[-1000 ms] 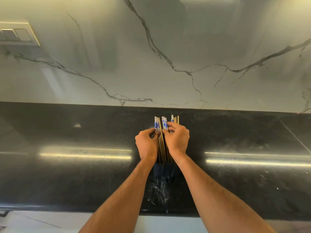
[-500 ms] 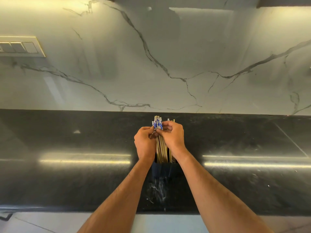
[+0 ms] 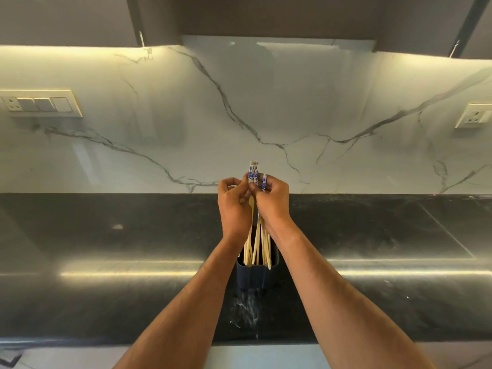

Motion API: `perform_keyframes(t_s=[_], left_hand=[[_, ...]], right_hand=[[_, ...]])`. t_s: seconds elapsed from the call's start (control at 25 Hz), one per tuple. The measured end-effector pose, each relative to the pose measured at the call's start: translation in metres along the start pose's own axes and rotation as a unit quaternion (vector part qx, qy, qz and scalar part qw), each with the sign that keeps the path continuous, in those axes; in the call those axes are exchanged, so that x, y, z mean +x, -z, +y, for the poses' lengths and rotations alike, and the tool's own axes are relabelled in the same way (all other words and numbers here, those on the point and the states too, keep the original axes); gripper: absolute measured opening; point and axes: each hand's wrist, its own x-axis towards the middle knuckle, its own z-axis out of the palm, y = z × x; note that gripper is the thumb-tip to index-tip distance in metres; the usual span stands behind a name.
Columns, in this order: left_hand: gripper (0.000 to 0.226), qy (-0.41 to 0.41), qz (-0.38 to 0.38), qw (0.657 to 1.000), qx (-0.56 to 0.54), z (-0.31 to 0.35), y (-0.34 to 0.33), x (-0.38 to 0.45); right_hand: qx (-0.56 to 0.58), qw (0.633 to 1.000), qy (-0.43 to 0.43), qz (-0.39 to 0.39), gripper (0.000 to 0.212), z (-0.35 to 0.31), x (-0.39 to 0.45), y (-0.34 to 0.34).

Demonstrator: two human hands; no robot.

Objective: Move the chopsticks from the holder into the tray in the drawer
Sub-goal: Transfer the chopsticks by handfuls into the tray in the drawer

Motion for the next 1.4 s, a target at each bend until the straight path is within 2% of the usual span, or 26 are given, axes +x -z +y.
perform_keyframes(t_s=[0.16, 0.32, 0.4, 0.48, 0.56, 0.6, 0.68, 0.72, 0.8, 0.84, 1.0, 1.24, 1.4], left_hand=[[0.026, 0.002, 0.0, 1.0, -0.006, 0.024, 0.003, -0.011], [0.043, 0.046, -0.009, 0.997, 0.061, 0.034, 0.012, -0.027], [0.049, 0.073, -0.049, 0.996, 0.019, 0.04, 0.016, -0.043], [0.063, 0.089, -0.115, 0.989, -0.034, 0.046, 0.022, -0.06], [0.074, 0.125, -0.19, 0.973, -0.039, 0.044, 0.034, -0.076], [0.065, 0.144, -0.231, 0.962, -0.026, 0.043, 0.04, -0.083], [0.024, 0.172, -0.297, 0.939, 0.005, 0.045, 0.05, -0.097], [0.017, 0.18, -0.311, 0.933, 0.005, 0.045, 0.054, -0.105], [0.017, 0.196, -0.324, 0.925, -0.026, 0.049, 0.061, -0.119], [0.016, 0.199, -0.334, 0.921, -0.039, 0.053, 0.065, -0.125], [0.018, 0.209, -0.384, 0.898, -0.05, 0.062, 0.083, -0.141], [0.022, 0.22, -0.405, 0.884, -0.082, 0.078, 0.091, -0.162], [0.017, 0.225, -0.413, 0.879, -0.079, 0.089, 0.091, -0.167]], right_hand=[[0.033, 0.999, -0.034, 0.015, 0.023, -0.015, -0.013, -0.002], [-0.01, 0.999, -0.034, 0.02, 0.016, -0.022, -0.029, 0.0], [-0.028, 0.999, -0.032, 0.023, 0.014, -0.024, -0.04, 0.004], [-0.027, 0.999, -0.036, 0.028, 0.013, -0.027, -0.051, 0.01], [-0.007, 0.999, -0.035, 0.033, 0.012, -0.032, -0.062, 0.018], [0.0, 0.999, -0.031, 0.032, 0.013, -0.034, -0.068, 0.022], [-0.008, 1.0, -0.013, 0.008, 0.017, -0.038, -0.081, 0.03], [-0.004, 1.0, -0.002, -0.017, 0.027, -0.039, -0.088, 0.034], [0.028, 0.997, 0.012, -0.075, 0.057, -0.042, -0.102, 0.045], [0.027, 0.995, 0.021, -0.094, 0.066, -0.044, -0.108, 0.05], [-0.026, 0.993, 0.06, -0.099, 0.057, -0.053, -0.125, 0.066], [0.001, 0.995, 0.047, -0.086, 0.047, -0.061, -0.158, 0.08], [0.016, 0.99, 0.054, -0.132, 0.066, -0.068, -0.166, 0.087]])
